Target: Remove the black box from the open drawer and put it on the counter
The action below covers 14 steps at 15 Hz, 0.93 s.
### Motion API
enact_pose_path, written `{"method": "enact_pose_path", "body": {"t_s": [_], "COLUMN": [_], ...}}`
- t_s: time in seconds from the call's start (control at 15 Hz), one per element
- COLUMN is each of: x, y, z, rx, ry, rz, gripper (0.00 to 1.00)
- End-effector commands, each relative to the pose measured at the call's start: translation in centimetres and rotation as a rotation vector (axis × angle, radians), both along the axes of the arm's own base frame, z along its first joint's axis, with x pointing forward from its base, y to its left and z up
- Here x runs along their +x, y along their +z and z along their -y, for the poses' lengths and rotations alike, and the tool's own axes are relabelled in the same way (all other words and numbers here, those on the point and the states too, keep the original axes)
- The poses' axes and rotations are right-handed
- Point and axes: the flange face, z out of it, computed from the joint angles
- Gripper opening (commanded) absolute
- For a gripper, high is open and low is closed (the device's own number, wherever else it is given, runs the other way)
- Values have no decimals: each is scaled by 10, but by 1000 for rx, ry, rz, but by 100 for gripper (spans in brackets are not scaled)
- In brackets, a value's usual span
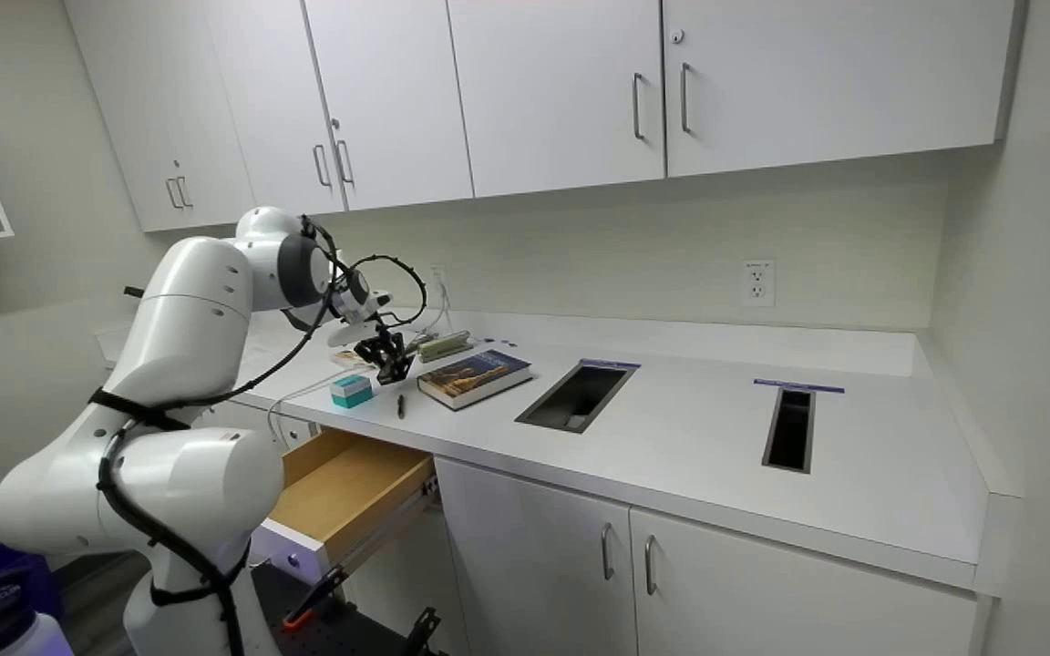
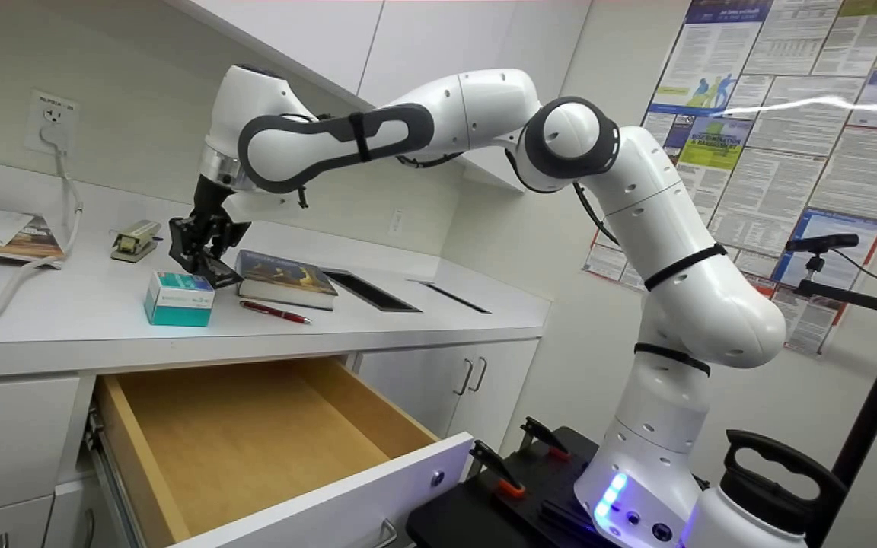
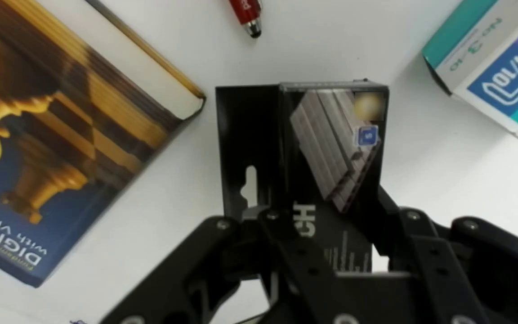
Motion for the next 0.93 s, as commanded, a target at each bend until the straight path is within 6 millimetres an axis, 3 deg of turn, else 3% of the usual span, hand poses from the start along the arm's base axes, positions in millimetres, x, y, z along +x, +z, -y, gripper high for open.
{"method": "enact_pose_path", "body": {"t_s": [0.0,0.07,0.2,0.4,0.87], "x": [14,15,16,14,-18], "y": [-2,-2,6,33,114], "z": [-8,-9,-11,-12,5], "rx": [-29,-35,-30,0,58], "ry": [-60,-58,-59,-66,-56], "rz": [4,2,-2,9,30], "gripper": [37,69,77,100,100]}}
